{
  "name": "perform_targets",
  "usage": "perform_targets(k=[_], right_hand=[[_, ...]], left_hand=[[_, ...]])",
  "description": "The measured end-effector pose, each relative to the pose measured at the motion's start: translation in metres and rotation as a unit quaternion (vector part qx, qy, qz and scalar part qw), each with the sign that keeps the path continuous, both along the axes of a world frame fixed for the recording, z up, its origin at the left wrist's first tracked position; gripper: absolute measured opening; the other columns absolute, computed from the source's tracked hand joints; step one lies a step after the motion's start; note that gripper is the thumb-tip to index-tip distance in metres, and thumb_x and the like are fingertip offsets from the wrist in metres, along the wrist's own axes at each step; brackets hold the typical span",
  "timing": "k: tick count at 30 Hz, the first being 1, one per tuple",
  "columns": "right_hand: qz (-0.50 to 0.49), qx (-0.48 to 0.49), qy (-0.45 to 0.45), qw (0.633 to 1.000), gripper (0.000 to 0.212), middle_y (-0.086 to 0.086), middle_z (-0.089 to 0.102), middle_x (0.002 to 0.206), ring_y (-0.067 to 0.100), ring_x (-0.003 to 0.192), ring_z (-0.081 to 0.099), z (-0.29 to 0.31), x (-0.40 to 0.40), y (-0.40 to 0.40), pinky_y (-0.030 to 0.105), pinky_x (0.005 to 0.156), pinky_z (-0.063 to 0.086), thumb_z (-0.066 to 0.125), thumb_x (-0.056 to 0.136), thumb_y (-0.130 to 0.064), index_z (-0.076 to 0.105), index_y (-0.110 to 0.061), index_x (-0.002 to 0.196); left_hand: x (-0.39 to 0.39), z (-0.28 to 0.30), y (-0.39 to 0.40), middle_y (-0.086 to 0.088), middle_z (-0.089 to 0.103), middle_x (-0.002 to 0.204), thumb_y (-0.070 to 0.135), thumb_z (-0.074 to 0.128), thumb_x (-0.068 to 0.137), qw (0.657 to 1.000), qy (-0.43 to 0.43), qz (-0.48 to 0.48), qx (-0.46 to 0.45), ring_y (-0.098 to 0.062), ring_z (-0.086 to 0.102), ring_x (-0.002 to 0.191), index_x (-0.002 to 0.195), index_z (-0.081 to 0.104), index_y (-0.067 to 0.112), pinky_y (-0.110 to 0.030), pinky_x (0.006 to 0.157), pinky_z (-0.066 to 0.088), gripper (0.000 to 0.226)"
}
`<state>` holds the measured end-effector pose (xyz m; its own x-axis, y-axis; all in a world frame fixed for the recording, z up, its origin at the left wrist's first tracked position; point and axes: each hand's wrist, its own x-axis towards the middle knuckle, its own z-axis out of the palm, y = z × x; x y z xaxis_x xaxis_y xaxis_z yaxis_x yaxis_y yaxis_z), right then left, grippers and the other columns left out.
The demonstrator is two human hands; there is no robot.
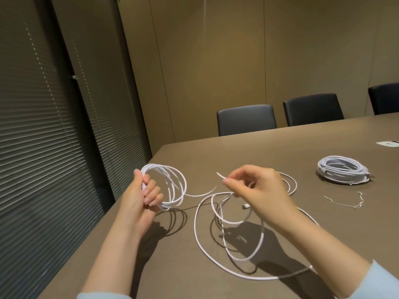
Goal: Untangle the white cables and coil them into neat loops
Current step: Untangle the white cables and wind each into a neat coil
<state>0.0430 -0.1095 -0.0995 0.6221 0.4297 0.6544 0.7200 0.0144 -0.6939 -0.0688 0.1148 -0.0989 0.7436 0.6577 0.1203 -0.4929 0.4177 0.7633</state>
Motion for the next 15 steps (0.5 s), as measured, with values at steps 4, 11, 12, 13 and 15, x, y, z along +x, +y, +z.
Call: perform_targets(k=[4,11,12,13,15], right_hand=[[0.019,0.085,-0.109,0.990,0.008,-0.013,0.069,0.072,0.008,0.070,0.065,-0.006,-0.029,0.012,0.035,0.068,0.051,0.070,0.084,-0.033,0.070,-0.026,0.081],[0.050,0.035,-0.295,0.953,0.013,-0.013,0.068,0.079,0.008,0.065,0.058,-0.030,-0.045,0.028,0.032,0.064,0.045,0.062,0.092,-0.033,0.069,-0.022,0.088],[0.064,0.021,-0.289,0.955,0.013,-0.013,0.068,0.080,0.009,0.064,0.057,-0.033,-0.046,0.030,0.030,0.063,0.045,0.061,0.093,-0.034,0.068,-0.024,0.089],[0.082,0.007,-0.273,0.958,0.013,-0.013,0.067,0.081,0.009,0.064,0.056,-0.034,-0.046,0.030,0.028,0.062,0.045,0.060,0.093,-0.036,0.067,-0.025,0.090],[0.124,-0.024,-0.228,0.965,0.013,-0.011,0.065,0.082,0.005,0.065,0.055,-0.035,-0.046,0.030,0.026,0.061,0.047,0.058,0.093,-0.039,0.064,-0.028,0.092]], left_hand=[[0.007,0.007,-0.027,0.004,0.026,0.049,0.043,0.033,0.102,0.996,0.019,-0.014,0.091,-0.006,0.022,0.035,0.071,0.038,0.016,-0.018,0.033,0.022,0.041],[0.009,0.011,-0.054,-0.007,0.055,0.059,0.044,0.039,0.099,0.993,0.048,-0.049,0.097,-0.021,0.060,0.054,0.071,0.041,0.014,-0.027,0.052,0.054,0.042],[0.008,0.012,-0.057,-0.010,0.059,0.062,0.044,0.039,0.099,0.993,0.047,-0.064,0.082,-0.023,0.065,0.058,0.071,0.042,0.015,-0.028,0.054,0.056,0.041],[0.008,0.012,-0.059,-0.012,0.063,0.065,0.044,0.040,0.100,0.993,0.049,-0.079,0.069,-0.024,0.068,0.061,0.072,0.042,0.015,-0.029,0.054,0.058,0.040],[0.005,0.015,-0.063,-0.013,0.068,0.070,0.044,0.041,0.099,0.992,0.055,-0.106,0.043,-0.023,0.070,0.061,0.075,0.045,0.016,-0.028,0.054,0.059,0.038]])
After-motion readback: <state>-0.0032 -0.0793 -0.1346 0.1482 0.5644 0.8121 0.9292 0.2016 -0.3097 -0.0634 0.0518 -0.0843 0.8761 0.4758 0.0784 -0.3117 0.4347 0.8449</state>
